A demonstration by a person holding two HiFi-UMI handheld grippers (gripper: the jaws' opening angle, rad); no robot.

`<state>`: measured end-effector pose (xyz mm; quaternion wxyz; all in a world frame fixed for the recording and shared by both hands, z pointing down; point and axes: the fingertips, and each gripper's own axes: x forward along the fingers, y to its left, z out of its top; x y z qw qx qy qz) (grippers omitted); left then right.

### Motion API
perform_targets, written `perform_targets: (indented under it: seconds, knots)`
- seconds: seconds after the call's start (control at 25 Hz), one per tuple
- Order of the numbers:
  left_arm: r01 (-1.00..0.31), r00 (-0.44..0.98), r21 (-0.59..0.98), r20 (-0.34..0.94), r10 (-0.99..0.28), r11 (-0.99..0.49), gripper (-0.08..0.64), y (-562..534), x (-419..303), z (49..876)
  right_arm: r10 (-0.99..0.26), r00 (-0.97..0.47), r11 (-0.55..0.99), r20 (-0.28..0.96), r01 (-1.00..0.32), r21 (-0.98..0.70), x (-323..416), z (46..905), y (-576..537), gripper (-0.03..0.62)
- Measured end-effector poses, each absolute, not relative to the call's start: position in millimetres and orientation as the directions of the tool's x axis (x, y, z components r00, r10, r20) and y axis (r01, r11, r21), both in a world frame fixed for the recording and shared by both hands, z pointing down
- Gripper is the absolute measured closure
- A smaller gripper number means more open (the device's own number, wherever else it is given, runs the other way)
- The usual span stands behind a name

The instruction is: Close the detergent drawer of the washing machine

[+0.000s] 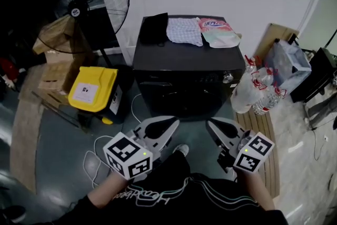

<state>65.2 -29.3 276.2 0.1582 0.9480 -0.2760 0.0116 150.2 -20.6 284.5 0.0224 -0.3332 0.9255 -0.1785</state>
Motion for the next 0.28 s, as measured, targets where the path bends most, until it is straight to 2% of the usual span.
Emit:
perform_targets:
  seconds: [0.28]
  knots:
    - [-0.512,0.857,0.293,0.112,-0.503,-0.808,0.538,-33.0,78.8,281.5,-0.629,-0.774,0.706,0.079,-0.611,-0.358,160.5,290.7,-21.8,0.566]
